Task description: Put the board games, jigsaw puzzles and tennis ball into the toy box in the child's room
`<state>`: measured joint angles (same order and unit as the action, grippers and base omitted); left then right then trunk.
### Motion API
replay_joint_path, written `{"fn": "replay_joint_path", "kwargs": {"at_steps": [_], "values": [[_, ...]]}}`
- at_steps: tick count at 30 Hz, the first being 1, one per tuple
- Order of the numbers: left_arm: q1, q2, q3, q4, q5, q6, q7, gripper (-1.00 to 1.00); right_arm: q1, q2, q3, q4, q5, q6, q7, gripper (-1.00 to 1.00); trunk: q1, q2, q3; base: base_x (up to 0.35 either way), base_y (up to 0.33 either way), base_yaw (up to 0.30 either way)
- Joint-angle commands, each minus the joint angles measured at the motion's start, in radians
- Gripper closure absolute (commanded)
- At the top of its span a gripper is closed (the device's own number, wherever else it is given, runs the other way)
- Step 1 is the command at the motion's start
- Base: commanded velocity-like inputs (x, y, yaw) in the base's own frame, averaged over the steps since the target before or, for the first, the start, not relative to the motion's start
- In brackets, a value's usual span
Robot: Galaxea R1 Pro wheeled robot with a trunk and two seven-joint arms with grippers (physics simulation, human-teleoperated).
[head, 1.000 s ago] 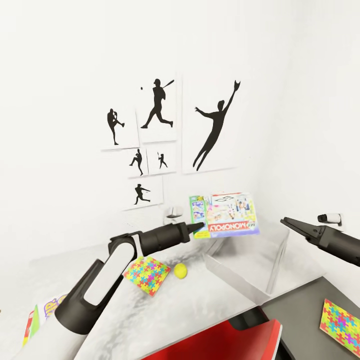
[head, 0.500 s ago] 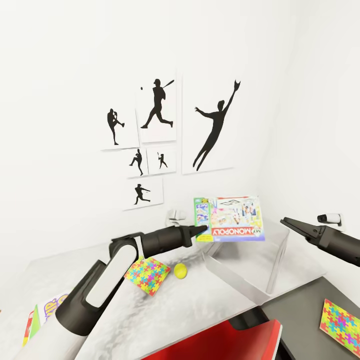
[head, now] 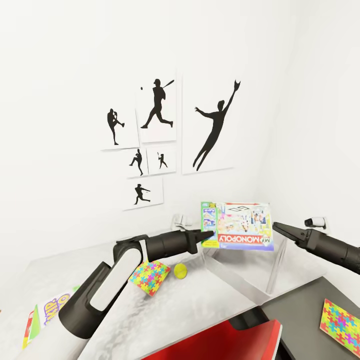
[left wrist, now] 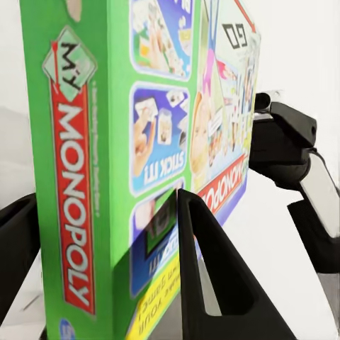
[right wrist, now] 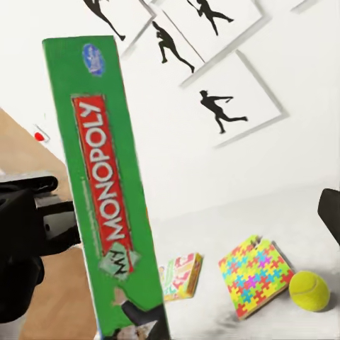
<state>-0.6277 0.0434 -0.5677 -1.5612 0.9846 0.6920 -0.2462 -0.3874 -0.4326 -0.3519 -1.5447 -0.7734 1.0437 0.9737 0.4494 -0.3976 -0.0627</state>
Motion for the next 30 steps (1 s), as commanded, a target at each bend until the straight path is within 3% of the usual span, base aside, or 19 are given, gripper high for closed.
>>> {"fn": "replay_joint_path", "kwargs": {"at_steps": [1,16,23,30], "values": [[-0.001,0.000,-0.001,0.000,0.001,0.003,-0.005,1.00,-0.003,0.000,0.007,0.007,0.003,0.004,0.005,-1.00,0.001,-0.002,-0.002,0.000,0.000,0.000],[-0.001,-0.002,-0.002,0.000,-0.001,0.003,-0.020,1.00,-0.009,0.006,0.043,0.035,0.004,0.004,0.005,-1.00,0.001,-0.002,-0.002,0.000,0.000,0.000],[-0.001,-0.003,-0.001,0.000,-0.001,0.003,-0.021,1.00,-0.011,0.009,0.102,0.035,0.004,0.004,0.005,-1.00,0.001,-0.002,-0.002,0.000,0.000,0.000],[-0.001,-0.003,-0.001,0.000,-0.001,0.003,-0.021,1.00,-0.011,0.009,0.121,0.035,0.003,0.004,0.005,-1.00,0.001,-0.002,-0.002,0.000,0.000,0.000]]}}
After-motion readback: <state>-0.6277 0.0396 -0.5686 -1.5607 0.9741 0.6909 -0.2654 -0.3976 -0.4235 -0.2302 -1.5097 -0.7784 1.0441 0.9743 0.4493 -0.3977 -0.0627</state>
